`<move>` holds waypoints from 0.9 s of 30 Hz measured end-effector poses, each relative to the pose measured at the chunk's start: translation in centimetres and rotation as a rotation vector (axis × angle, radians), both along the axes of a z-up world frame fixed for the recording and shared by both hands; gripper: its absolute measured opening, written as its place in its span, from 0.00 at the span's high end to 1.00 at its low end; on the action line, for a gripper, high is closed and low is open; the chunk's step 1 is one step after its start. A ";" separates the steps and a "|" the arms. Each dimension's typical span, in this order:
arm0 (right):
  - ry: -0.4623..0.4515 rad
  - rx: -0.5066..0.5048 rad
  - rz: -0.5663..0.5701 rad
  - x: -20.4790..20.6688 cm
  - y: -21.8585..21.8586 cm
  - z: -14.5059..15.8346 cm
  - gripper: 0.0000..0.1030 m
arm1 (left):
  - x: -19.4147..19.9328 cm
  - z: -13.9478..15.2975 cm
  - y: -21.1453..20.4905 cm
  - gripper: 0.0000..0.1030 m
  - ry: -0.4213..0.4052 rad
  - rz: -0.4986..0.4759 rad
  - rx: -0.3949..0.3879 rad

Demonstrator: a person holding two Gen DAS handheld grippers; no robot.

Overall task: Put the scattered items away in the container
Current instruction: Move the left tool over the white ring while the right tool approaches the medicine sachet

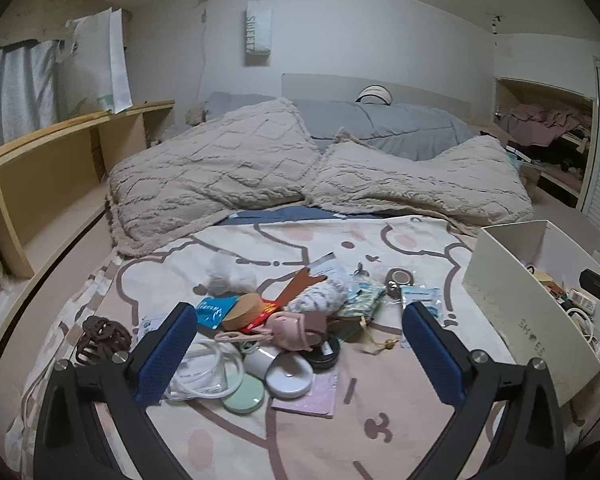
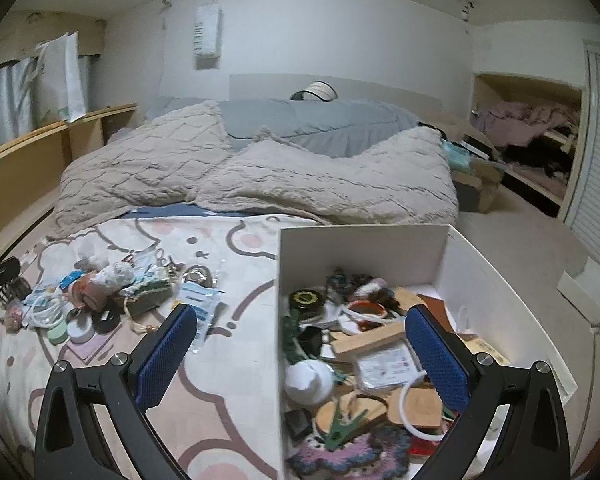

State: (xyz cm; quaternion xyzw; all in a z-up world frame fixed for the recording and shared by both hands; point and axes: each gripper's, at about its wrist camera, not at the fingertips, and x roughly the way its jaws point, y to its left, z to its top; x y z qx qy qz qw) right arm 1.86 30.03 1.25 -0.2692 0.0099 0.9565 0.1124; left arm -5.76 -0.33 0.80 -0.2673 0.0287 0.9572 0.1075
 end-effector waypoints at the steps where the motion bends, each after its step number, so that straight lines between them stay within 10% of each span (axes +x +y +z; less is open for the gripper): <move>1: 0.004 0.005 0.007 -0.1 -0.4 0.0 0.00 | -0.1 -0.2 -0.3 0.00 -0.002 0.009 0.000; 27: 0.007 0.034 0.245 -2.0 -7.6 -3.9 0.00 | -3.2 -4.7 -6.9 0.00 -0.118 0.262 -0.061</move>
